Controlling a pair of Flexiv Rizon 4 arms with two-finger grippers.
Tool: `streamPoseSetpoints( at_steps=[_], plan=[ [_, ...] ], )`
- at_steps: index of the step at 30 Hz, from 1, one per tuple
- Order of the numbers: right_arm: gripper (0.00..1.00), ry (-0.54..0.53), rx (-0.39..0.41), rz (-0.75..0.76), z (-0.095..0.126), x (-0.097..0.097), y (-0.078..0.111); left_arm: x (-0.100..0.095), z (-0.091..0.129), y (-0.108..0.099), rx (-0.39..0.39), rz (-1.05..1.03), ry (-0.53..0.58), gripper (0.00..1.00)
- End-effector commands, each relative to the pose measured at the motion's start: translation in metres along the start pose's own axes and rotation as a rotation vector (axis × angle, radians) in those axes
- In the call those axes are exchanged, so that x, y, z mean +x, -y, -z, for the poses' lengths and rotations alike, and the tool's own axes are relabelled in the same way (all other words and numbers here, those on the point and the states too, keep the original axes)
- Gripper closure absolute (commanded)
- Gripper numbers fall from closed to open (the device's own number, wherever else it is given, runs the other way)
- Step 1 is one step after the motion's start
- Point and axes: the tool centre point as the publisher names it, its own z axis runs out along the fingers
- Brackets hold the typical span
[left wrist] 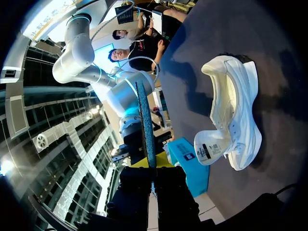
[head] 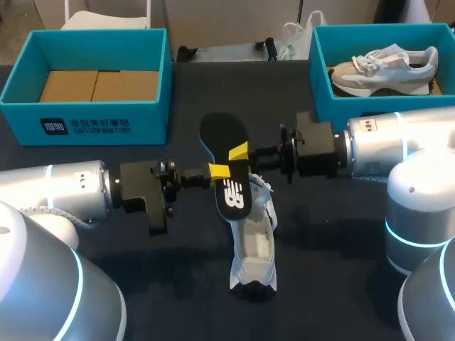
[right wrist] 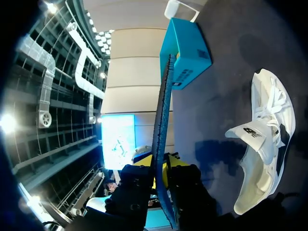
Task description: Take the shoe out of the shoebox, open the shoe tongue, remove and reinsert the insole, then place the shoe into the shoebox
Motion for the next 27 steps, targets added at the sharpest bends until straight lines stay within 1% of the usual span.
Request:
streamPoseSetpoints(
  at_steps=[1,6,12,13,14,15,16,24,25,26,27],
  plan=[
    [0.86,0.001,0.000,0.002,-0.0017,0.0005,0.0007,0.0010,0.0019,0.0031,0.003,-0.004,0.002,1.00],
    [0.82,-0.005,0.006,0.007,-0.0013,0.0010,0.0007,0.0020,0.0026,0.0042,0.009,-0.003,0.000,1.00],
    [0.84,-0.022,0.032,0.017,-0.0016,0.0019,0.0014,0.0028,0.0036,0.0043,0.011,-0.002,-0.004,1.00],
    [0.85,-0.022,0.033,0.017,-0.0019,0.0019,0.0013,0.0029,0.0037,0.0044,0.011,-0.002,-0.004,1.00],
    [0.89,-0.023,0.035,0.017,-0.0025,0.0020,0.0013,0.0029,0.0038,0.0045,0.011,-0.002,-0.003,1.00],
    [0.96,-0.023,0.037,0.018,-0.0027,0.0020,0.0013,0.0027,0.0038,0.0050,0.012,-0.002,-0.003,1.00],
    [1.00,-0.025,0.037,0.019,-0.0028,0.0020,0.0012,0.0024,0.0038,0.0056,0.012,-0.004,-0.003,1.00],
    [1.00,-0.032,0.037,0.023,-0.0037,0.0016,0.0029,0.0010,0.0028,0.0068,0.017,-0.007,-0.005,1.00],
    [1.00,-0.033,0.037,0.024,-0.0037,0.0014,0.0035,0.0007,0.0031,0.0069,0.021,-0.006,-0.010,0.68],
    [1.00,-0.034,0.035,0.024,-0.0037,0.0011,0.0043,0.0003,0.0045,0.0073,0.023,-0.004,-0.016,0.16],
    [1.00,-0.034,0.034,0.024,-0.0036,0.0005,0.0049,0.0000,0.0087,0.0069,0.025,-0.004,-0.028,0.00]
  ],
)
